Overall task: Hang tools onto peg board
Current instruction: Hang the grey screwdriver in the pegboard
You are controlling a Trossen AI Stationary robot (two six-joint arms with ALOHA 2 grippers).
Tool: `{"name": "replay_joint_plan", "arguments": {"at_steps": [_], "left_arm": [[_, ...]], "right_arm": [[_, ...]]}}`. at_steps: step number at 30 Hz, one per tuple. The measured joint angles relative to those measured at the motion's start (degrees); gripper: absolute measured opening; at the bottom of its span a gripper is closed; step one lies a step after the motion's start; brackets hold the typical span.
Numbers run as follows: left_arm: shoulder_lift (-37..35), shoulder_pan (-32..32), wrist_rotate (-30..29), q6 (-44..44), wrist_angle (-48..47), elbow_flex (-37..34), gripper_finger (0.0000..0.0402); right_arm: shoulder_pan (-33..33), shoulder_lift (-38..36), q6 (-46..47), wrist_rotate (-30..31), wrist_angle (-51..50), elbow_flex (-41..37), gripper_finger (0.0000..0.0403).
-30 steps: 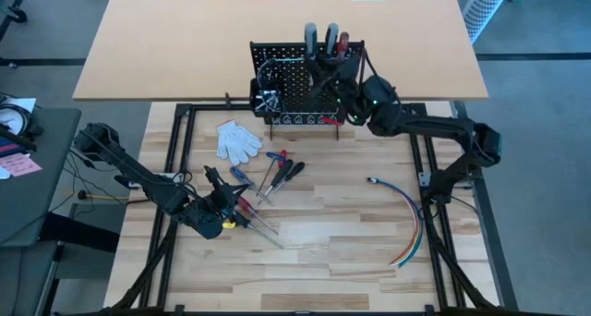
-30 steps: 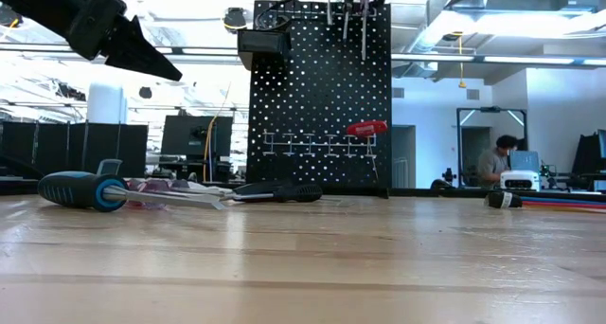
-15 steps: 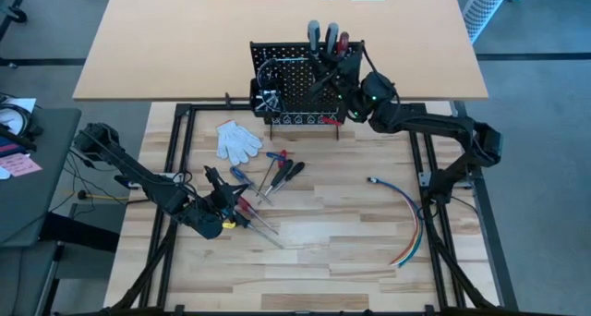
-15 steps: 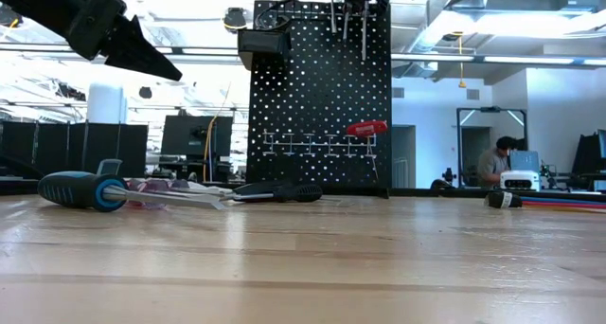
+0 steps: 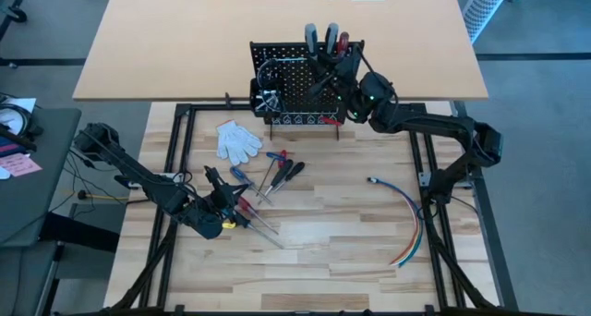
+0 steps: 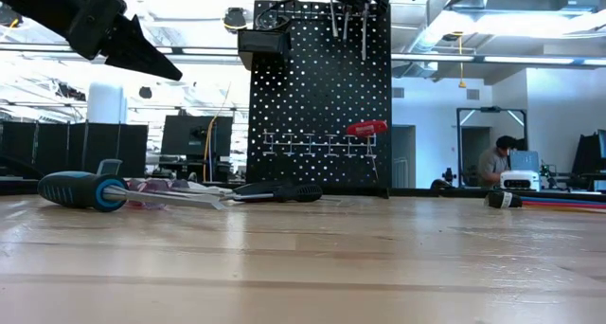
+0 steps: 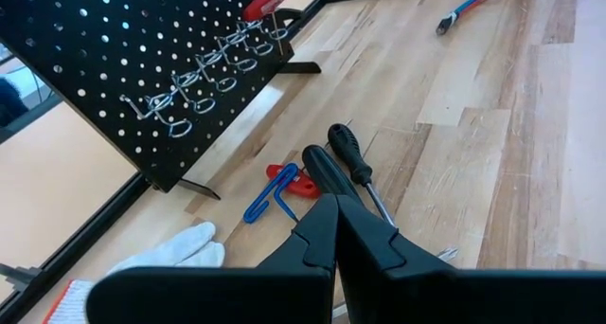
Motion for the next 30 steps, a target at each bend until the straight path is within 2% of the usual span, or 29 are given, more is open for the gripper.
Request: {"name": "replay_joint_plan", "arguments": {"at_steps": [15, 20, 30], "left_arm": [[0.00, 0.00, 0.00, 0.00, 0.02, 0.00, 0.0000], [0.00, 0.00, 0.00, 0.02, 0.02, 0.00, 0.0000], [0.00, 0.00, 0.00, 0.02, 0.02, 0.00, 0.0000]], "right_arm": [[0.02, -0.02, 0.00, -0.22, -0.67, 0.00, 0.0198], [0.02, -0.02, -0.01, 1.11, 0.22, -0.03, 0.0187], [-0.09, 0.02, -0.44, 1.79, 1.56, -0.11, 0.0130]]}}
